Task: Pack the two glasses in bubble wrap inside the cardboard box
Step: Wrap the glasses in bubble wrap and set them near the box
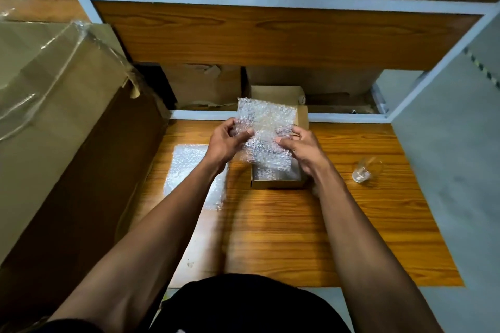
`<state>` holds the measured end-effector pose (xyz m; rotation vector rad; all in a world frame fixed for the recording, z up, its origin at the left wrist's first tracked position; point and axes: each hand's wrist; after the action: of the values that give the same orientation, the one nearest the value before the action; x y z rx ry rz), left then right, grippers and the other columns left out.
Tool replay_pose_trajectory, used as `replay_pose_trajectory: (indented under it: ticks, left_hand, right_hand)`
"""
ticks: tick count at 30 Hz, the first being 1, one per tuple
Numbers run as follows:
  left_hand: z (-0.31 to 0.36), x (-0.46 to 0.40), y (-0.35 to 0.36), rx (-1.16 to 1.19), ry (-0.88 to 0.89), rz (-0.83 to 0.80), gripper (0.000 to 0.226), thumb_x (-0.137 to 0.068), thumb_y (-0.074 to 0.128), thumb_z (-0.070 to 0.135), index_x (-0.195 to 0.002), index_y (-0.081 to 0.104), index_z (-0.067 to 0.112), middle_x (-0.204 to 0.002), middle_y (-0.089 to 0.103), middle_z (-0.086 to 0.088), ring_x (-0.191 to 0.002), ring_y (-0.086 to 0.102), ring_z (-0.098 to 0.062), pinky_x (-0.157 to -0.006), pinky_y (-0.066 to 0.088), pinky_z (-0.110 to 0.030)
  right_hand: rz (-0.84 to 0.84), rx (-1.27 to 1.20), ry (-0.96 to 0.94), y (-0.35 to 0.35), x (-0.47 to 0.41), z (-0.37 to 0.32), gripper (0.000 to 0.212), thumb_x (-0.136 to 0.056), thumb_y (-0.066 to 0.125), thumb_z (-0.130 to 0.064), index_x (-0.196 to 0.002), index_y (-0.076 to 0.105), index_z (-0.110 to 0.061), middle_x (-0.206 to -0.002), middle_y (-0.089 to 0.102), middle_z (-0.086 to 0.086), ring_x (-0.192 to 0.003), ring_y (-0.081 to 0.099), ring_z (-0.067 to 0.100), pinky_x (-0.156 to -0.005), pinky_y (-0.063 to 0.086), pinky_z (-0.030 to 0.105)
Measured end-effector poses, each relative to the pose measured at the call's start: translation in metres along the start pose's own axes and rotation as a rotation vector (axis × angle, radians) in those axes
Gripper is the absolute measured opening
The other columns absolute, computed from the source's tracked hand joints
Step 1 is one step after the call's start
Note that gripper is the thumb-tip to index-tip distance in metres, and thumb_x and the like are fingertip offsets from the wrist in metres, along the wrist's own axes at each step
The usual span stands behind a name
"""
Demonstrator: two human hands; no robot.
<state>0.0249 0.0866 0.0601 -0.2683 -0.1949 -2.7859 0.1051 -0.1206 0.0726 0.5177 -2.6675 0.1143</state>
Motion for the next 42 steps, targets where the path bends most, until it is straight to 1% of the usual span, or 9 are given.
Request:
replay_pose_trajectory:
  ticks: [8,12,14,16,19,24,28,35,42]
  left_hand:
    - [0.004,0.001,0.027,-0.085,0.069,-0.103,0.017,-0.084,0.078,-0.012,-0.101,0.073,-0.011,-0.117,0.074,-0.018,-0.107,0.072,-0.021,-0.094,0.062,-0.039]
    - [0.002,0.0,0.035,-0.128,0.1,-0.183,0.016,-0.084,0.074,-0.015,-0.1,0.074,-0.013,-0.108,0.076,-0.015,-0.108,0.073,-0.014,-0.088,0.061,-0.031]
    - [0.001,0.0,0.04,-0.139,0.07,-0.224,0.014,-0.09,0.069,-0.015,-0.103,0.072,-0.018,-0.101,0.077,-0.012,-0.097,0.075,-0.013,-0.079,0.06,-0.026]
    - [0.001,0.0,0.046,-0.187,0.039,-0.264,0.012,-0.096,0.066,-0.009,-0.103,0.075,-0.012,-0.102,0.079,-0.009,-0.097,0.075,-0.017,-0.078,0.061,-0.029]
    - [0.003,0.0,0.052,-0.179,-0.061,-0.276,0.029,-0.108,0.05,0.001,-0.106,0.078,-0.002,-0.116,0.077,-0.011,-0.105,0.071,-0.027,-0.076,0.061,-0.03]
    - [0.003,0.001,0.061,-0.155,-0.125,-0.285,0.046,-0.107,0.04,0.03,-0.11,0.08,0.005,-0.125,0.074,-0.004,-0.116,0.064,-0.03,-0.088,0.052,-0.038]
    - [0.003,0.0,0.075,-0.226,-0.014,-0.262,0.02,-0.095,0.079,0.022,-0.113,0.076,0.016,-0.13,0.07,0.005,-0.116,0.069,-0.019,-0.083,0.06,-0.034]
    - [0.006,0.016,0.104,-0.413,0.239,-0.096,0.055,-0.092,0.081,0.012,-0.133,0.054,0.035,-0.109,0.062,-0.001,-0.087,0.068,-0.011,-0.07,0.064,-0.032]
    - [0.005,0.021,0.125,-0.613,0.342,0.026,0.044,-0.093,0.077,0.014,-0.124,0.049,0.026,-0.099,0.06,0.007,-0.081,0.059,-0.004,-0.06,0.042,-0.011]
  right_hand:
    - [0.016,-0.008,-0.097,-0.042,0.018,0.008,0.02,-0.09,0.072,0.003,-0.1,0.076,-0.013,-0.109,0.077,0.006,-0.109,0.072,0.024,-0.08,0.058,0.025]
    - [0.01,0.048,-0.087,-0.061,0.027,0.008,0.04,-0.099,0.054,0.01,-0.089,0.081,-0.019,-0.122,0.074,0.005,-0.097,0.068,0.02,-0.071,0.052,0.027]
    - [0.012,0.068,-0.084,-0.069,0.031,0.009,0.042,-0.102,0.047,0.007,-0.091,0.081,-0.016,-0.124,0.073,0.006,-0.075,0.061,0.021,-0.065,0.045,0.031]
    - [0.01,0.076,-0.08,-0.075,0.033,0.009,0.04,-0.105,0.045,0.002,-0.095,0.081,-0.011,-0.12,0.075,0.006,-0.097,0.067,0.045,-0.086,0.056,0.045]
    - [0.002,0.015,-0.059,-0.085,0.035,0.009,0.041,-0.106,0.042,-0.007,-0.096,0.082,-0.007,-0.119,0.075,0.008,-0.123,0.064,0.036,-0.112,0.048,0.051]
    - [0.003,0.122,-0.099,-0.095,0.04,0.009,0.012,-0.095,0.073,-0.014,-0.105,0.079,-0.016,-0.121,0.074,0.001,-0.118,0.067,0.025,-0.106,0.053,0.052]
    - [0.101,0.266,-0.146,-0.088,0.045,0.006,0.033,-0.084,0.084,-0.011,-0.111,0.07,-0.024,-0.128,0.063,-0.008,-0.111,0.067,0.018,-0.088,0.06,0.036]
    - [0.344,0.402,-0.269,-0.076,0.04,0.009,0.072,-0.083,0.085,-0.01,-0.141,0.049,-0.033,-0.105,0.065,-0.001,-0.078,0.066,0.009,-0.055,0.053,0.02]
    - [0.336,0.396,-0.263,-0.065,0.033,0.012,0.053,-0.083,0.086,-0.014,-0.131,0.065,-0.028,-0.111,0.072,-0.002,-0.094,0.073,0.014,-0.079,0.065,0.041]
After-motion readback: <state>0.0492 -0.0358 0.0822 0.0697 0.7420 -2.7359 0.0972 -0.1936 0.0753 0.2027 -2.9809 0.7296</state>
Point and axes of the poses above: each hand's wrist, its own x-axis away from the middle knuckle, its own y-axis out of the palm, z = x × y
